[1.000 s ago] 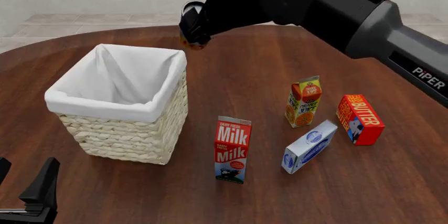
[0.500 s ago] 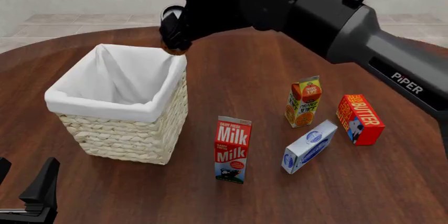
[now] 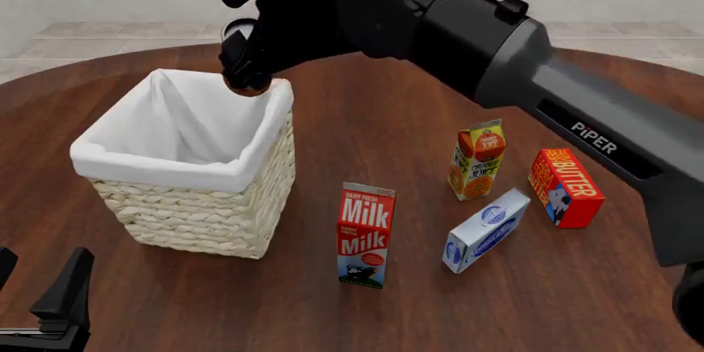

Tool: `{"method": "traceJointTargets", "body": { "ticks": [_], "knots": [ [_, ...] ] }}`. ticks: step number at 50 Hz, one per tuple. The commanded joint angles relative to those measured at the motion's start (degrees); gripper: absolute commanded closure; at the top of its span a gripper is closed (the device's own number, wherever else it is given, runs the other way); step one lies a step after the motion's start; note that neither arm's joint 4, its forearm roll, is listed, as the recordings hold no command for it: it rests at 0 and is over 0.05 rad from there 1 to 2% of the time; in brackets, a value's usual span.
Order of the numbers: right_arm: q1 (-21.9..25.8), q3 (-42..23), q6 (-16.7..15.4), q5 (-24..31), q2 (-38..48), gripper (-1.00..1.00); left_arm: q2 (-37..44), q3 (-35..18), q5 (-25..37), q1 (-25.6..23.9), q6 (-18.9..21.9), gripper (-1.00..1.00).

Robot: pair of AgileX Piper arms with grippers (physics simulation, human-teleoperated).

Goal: Pick up the alphabet soup and the tomato sauce, and put them in the basket.

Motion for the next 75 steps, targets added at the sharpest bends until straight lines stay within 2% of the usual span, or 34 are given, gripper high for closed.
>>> {"method": "traceJointTargets", "body": {
  "ticks": [1,43,63,75],
  "knots": [
    [0.8,-2.6,1.2,0.4,1.2,1.0,0.0,0.0,0.0,0.0,0.0,-1.0],
    [2.3,-9.8,2.4,1.6,8.5,1.0,0.0,0.0,0.0,0.0,0.0,-1.0],
    [3.0,-11.3,2.8,1.7,10.8,1.0,0.0,0.0,0.0,0.0,0.0,-1.0],
    [2.7,-14.7,2.9,3.7,13.8,1.0,0.0,0.0,0.0,0.0,0.0,-1.0]
  ]
}}
